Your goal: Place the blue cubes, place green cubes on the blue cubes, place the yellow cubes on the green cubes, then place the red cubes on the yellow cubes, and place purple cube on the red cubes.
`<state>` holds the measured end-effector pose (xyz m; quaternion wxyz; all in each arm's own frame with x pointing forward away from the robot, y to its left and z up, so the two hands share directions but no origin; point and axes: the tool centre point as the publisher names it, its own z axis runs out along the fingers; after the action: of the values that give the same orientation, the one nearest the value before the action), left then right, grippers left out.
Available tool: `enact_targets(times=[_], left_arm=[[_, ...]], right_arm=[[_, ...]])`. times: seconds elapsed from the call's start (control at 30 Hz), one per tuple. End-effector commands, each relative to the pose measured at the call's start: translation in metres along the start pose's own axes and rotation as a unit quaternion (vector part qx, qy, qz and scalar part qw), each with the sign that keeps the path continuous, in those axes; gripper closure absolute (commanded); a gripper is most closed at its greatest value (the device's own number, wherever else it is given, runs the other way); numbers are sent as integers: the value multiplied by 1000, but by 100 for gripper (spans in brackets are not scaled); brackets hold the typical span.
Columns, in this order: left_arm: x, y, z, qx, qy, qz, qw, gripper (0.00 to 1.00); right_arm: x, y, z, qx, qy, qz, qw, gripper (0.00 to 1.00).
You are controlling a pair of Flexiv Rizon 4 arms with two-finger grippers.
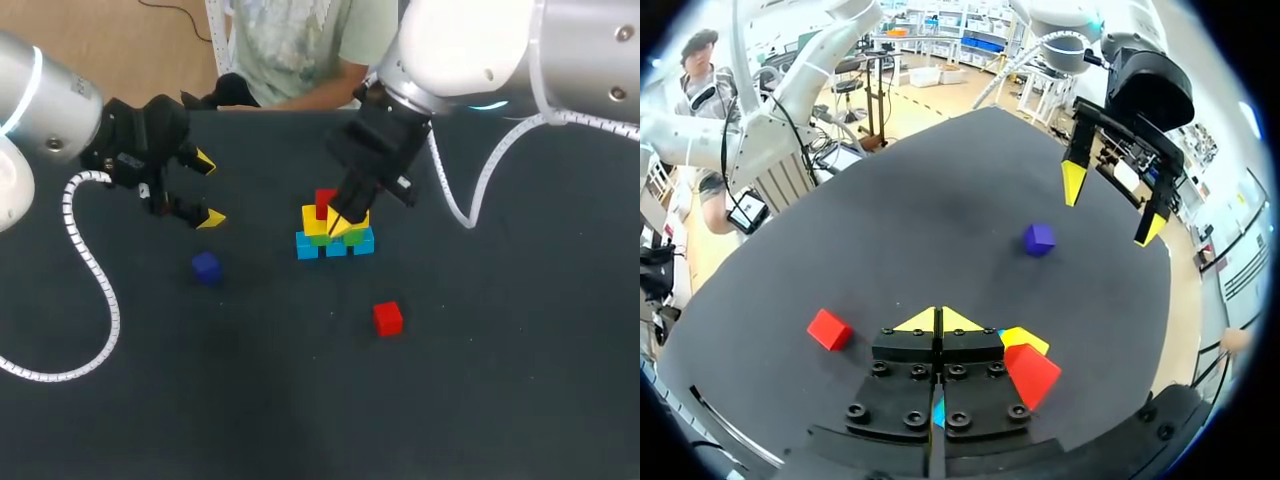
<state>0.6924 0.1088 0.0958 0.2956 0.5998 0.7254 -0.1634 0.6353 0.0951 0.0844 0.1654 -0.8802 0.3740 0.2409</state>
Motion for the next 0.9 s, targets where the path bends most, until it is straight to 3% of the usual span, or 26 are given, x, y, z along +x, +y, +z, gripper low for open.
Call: enact_targets(times=[0.03,0.9], left_arm=[[1,1,0,1,-2,1,1000,0],[1,1,0,1,-2,1,1000,0]], right_arm=[[-1,1,0,2,1,-1,1000,100],[7,-3,-1,7,11,1,1000,100]])
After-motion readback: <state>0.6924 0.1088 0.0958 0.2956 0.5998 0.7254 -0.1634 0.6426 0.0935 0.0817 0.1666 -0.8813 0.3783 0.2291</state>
